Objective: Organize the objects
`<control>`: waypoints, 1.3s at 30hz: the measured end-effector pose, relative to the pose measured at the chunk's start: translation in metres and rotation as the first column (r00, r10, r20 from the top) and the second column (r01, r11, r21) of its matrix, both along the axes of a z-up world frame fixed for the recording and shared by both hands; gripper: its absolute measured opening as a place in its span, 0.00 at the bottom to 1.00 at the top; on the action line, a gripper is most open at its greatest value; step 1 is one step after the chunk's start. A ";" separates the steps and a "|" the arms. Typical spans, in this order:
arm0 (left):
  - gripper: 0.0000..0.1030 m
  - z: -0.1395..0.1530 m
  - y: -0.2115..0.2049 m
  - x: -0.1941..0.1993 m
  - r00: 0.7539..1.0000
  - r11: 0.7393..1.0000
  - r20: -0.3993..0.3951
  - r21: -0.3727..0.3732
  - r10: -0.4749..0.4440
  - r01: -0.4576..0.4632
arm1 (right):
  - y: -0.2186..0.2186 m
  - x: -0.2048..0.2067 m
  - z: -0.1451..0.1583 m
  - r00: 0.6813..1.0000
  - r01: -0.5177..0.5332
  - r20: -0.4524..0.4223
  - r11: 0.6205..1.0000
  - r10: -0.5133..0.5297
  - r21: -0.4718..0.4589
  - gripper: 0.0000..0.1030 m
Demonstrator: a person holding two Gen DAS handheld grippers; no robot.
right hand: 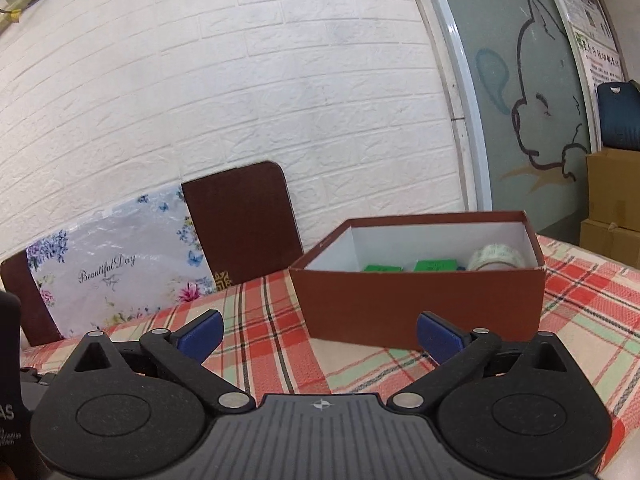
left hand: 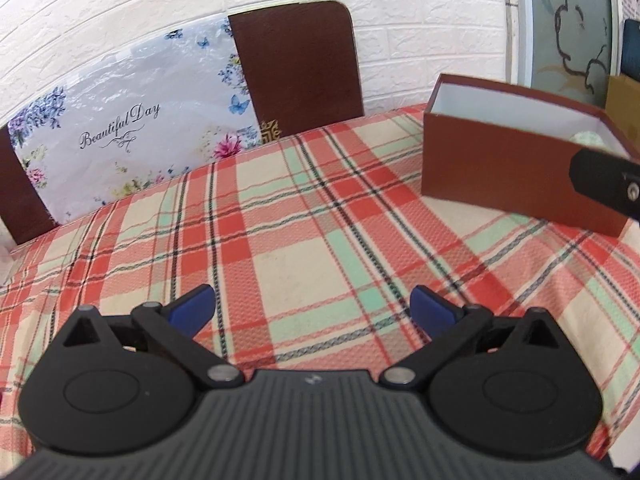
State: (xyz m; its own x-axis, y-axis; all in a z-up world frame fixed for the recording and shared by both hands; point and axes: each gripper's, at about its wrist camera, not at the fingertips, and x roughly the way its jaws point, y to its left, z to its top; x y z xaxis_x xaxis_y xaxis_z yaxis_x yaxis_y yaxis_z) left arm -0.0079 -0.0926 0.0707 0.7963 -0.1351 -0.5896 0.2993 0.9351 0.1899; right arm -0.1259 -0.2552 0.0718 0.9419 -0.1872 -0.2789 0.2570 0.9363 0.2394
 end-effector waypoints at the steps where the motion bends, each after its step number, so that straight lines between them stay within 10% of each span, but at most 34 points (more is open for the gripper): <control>1: 1.00 -0.003 0.000 -0.002 1.000 1.000 0.002 0.018 0.009 -0.009 | 0.002 0.000 -0.001 1.000 0.002 -0.005 1.000 -0.002 0.002 0.99; 39: 1.00 -0.025 -0.010 -0.005 0.988 0.995 -0.155 0.097 -0.018 0.033 | 0.006 0.008 -0.023 0.994 0.084 -0.075 0.995 -0.080 0.059 0.99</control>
